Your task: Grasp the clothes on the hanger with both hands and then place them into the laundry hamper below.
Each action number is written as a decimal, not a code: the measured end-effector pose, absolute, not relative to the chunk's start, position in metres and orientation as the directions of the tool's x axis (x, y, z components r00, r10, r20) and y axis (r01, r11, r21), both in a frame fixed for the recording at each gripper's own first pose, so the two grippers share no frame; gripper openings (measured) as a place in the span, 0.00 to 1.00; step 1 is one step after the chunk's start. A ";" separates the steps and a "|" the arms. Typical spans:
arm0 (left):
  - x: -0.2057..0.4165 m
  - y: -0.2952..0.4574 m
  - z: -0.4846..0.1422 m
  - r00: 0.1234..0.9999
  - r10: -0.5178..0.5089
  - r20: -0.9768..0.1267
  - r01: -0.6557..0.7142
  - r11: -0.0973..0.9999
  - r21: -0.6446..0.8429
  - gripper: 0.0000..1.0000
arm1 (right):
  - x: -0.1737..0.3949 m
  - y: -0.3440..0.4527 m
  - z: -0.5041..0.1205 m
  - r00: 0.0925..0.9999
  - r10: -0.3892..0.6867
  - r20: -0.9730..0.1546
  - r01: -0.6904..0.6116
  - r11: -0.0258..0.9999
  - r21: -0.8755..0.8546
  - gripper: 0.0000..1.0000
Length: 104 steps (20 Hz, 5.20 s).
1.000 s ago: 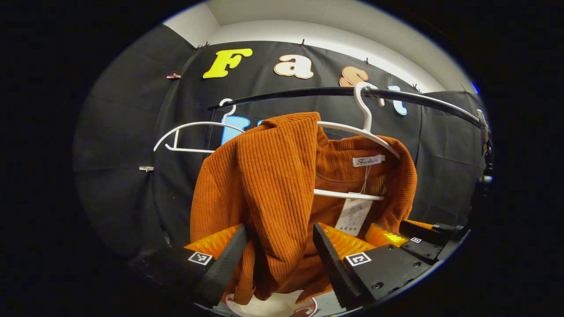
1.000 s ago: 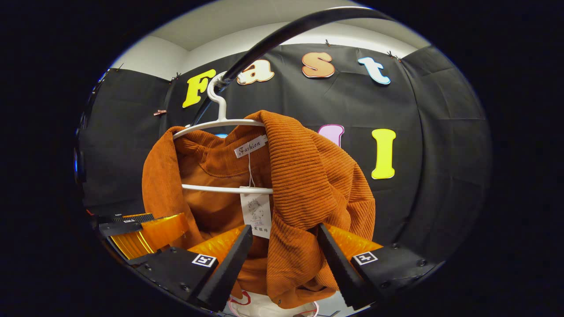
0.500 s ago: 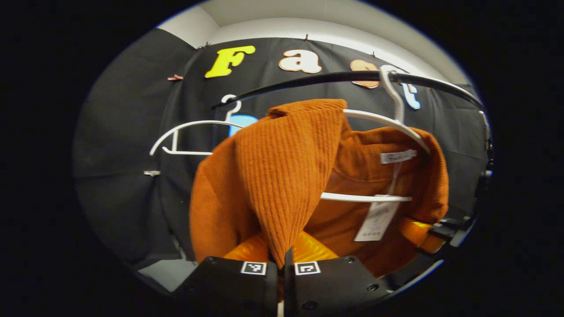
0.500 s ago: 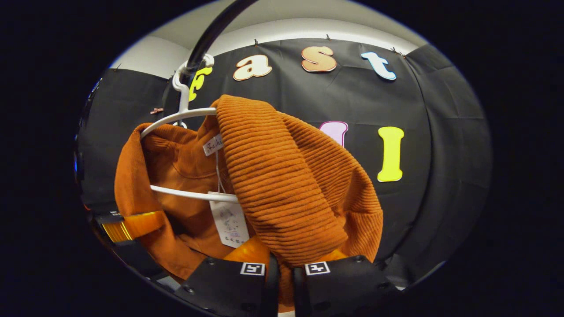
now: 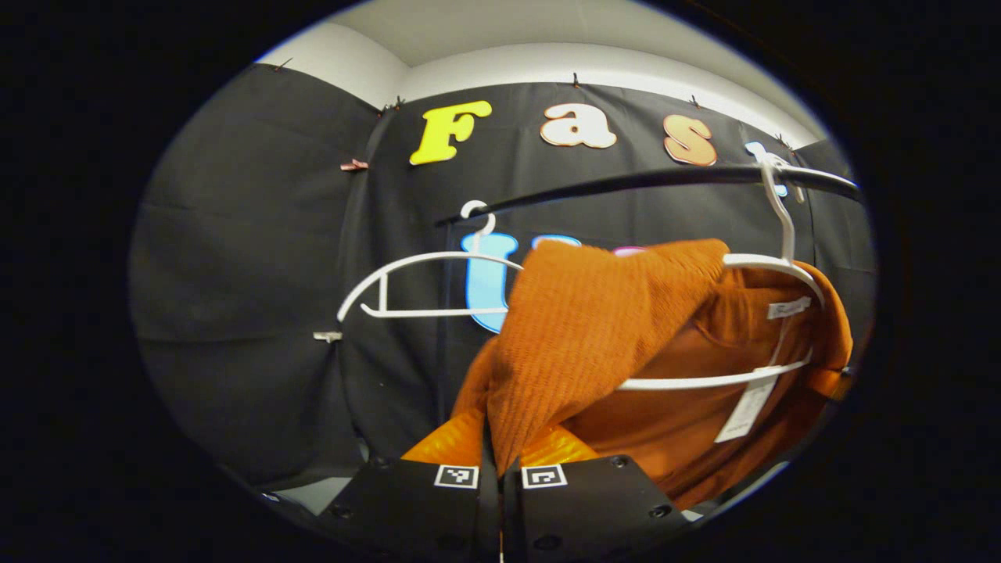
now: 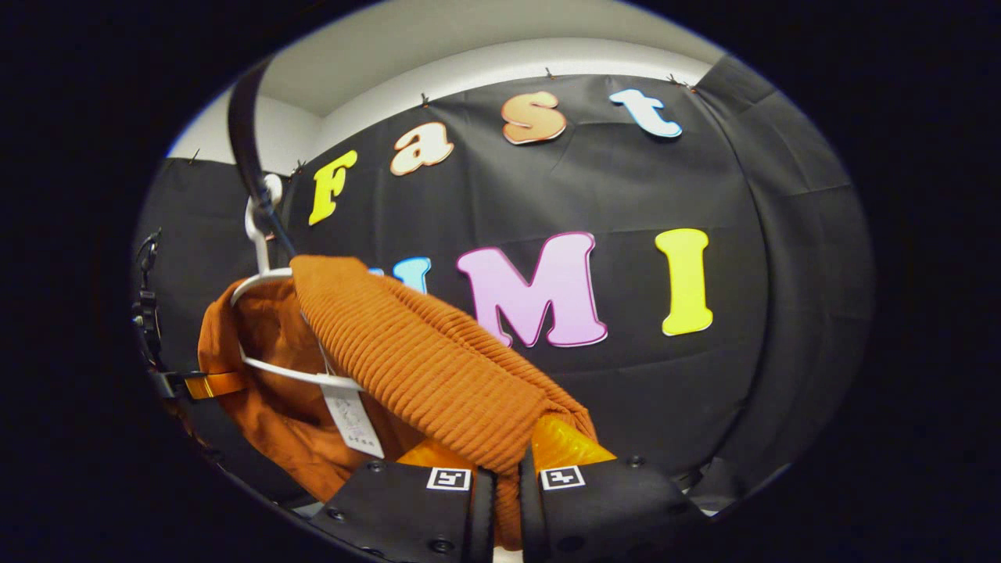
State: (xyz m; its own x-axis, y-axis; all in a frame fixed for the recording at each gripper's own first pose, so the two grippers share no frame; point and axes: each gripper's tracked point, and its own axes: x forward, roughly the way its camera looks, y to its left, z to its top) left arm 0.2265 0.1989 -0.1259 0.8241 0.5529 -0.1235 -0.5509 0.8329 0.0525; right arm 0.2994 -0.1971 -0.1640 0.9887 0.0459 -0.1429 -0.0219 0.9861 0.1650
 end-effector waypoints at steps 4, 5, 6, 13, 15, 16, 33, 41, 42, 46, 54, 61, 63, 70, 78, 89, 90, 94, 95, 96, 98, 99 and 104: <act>0.216 0.219 -0.095 0.794 0.606 -0.051 -0.604 0.795 0.050 0.06 | 0.301 -0.212 -0.139 0.995 0.003 -0.099 0.011 0.990 0.143 0.18; 0.216 0.223 -0.090 0.793 0.607 -0.040 -0.606 0.794 0.046 0.06 | 0.301 -0.217 -0.127 0.997 -0.007 -0.071 0.016 0.991 0.132 0.18; 0.218 0.227 -0.089 0.793 0.608 -0.037 -0.606 0.794 0.050 0.05 | 0.302 -0.222 -0.120 0.999 -0.021 -0.049 0.027 0.991 0.135 0.13; 0.241 0.246 -0.083 0.838 0.544 -0.036 -0.541 0.838 0.064 0.06 | 0.319 -0.241 -0.121 0.998 -0.034 -0.056 0.042 0.990 0.134 0.13; 0.241 0.254 -0.109 0.831 0.547 -0.097 -0.545 0.837 0.045 0.06 | 0.323 -0.236 -0.145 0.995 -0.015 -0.098 0.030 0.987 0.155 0.18; 0.239 0.256 -0.125 0.826 0.547 -0.133 -0.549 0.835 0.031 0.06 | 0.323 -0.234 -0.157 0.992 -0.008 -0.122 0.028 0.986 0.167 0.18; 0.182 0.212 -0.264 0.737 0.510 -0.444 -0.550 0.834 0.047 0.06 | 0.273 -0.176 -0.290 0.903 0.059 -0.425 -0.024 0.996 0.088 0.14; 0.192 0.151 -0.282 0.788 0.379 -0.485 -0.438 0.899 -0.008 0.06 | 0.241 -0.091 -0.293 0.860 0.253 -0.442 -0.217 0.967 0.132 0.18; 0.193 0.143 -0.283 0.799 0.361 -0.480 -0.418 0.908 -0.013 0.06 | 0.238 -0.081 -0.294 0.852 0.278 -0.444 -0.235 0.960 0.149 0.18; 0.206 0.107 -0.286 0.826 0.274 -0.492 -0.339 0.940 -0.046 0.06 | 0.224 -0.042 -0.296 0.811 0.363 -0.458 -0.296 0.931 0.215 0.18; 0.215 0.061 -0.312 0.807 0.182 -0.562 -0.264 0.962 -0.067 0.06 | 0.200 -0.006 -0.330 0.727 0.412 -0.550 -0.341 0.911 0.231 0.17; 0.199 0.060 -0.353 0.727 0.166 -0.666 -0.289 0.954 -0.079 0.07 | 0.180 -0.021 -0.367 0.643 0.362 -0.674 -0.321 0.927 0.192 0.17; 0.190 0.068 -0.360 0.693 0.175 -0.700 -0.296 0.954 -0.055 0.23 | 0.179 -0.032 -0.380 0.634 0.314 -0.706 -0.330 0.936 0.120 0.33; 0.178 0.091 -0.366 0.672 0.224 -0.706 -0.311 0.950 0.006 0.95 | 0.176 -0.053 -0.380 0.638 0.263 -0.724 -0.294 0.952 0.086 1.00; 0.174 0.095 -0.341 0.730 0.217 -0.648 -0.287 0.958 -0.002 0.95 | 0.176 -0.051 -0.363 0.675 0.245 -0.696 -0.300 0.953 0.044 0.99; 0.109 0.096 -0.282 0.829 0.164 -0.535 -0.208 0.978 -0.023 0.95 | 0.114 -0.003 -0.312 0.734 0.229 -0.639 -0.297 0.955 0.000 0.99; 0.099 0.096 -0.274 0.838 0.159 -0.522 -0.200 0.980 -0.023 0.95 | 0.104 0.002 -0.305 0.743 0.223 -0.631 -0.292 0.956 -0.006 0.99; 0.058 0.099 -0.238 0.882 0.140 -0.449 -0.171 0.985 -0.027 0.95 | 0.066 0.024 -0.270 0.795 0.200 -0.573 -0.270 0.962 -0.037 0.99; 0.048 0.098 -0.229 0.894 0.131 -0.429 -0.158 0.987 -0.028 0.95 | 0.056 0.027 -0.260 0.812 0.191 -0.552 -0.261 0.964 -0.050 0.99; 0.037 0.098 -0.219 0.906 0.123 -0.406 -0.146 0.989 -0.026 0.95 | 0.046 0.030 -0.249 0.829 0.179 -0.529 -0.247 0.967 -0.061 0.98; 0.015 0.094 -0.202 0.920 0.109 -0.377 -0.127 0.992 -0.025 0.95 | 0.024 0.035 -0.237 0.846 0.160 -0.509 -0.218 0.974 -0.057 0.98; 0.002 0.091 -0.191 0.931 0.105 -0.349 -0.121 0.992 -0.023 0.95 | 0.010 0.041 -0.229 0.851 0.162 -0.499 -0.213 0.976 -0.047 0.98; -0.050 0.076 -0.148 0.962 0.072 -0.264 -0.084 0.996 -0.031 0.95 | -0.048 0.051 -0.183 0.895 0.136 -0.424 -0.176 0.983 -0.057 0.98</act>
State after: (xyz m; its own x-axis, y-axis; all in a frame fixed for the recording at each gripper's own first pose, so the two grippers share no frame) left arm -0.0501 0.0761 -0.1481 0.9619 0.0724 -0.2637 -0.0836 0.9960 -0.0314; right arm -0.0477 0.0507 -0.1827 0.8953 0.1356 -0.4243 -0.1759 0.9827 -0.0572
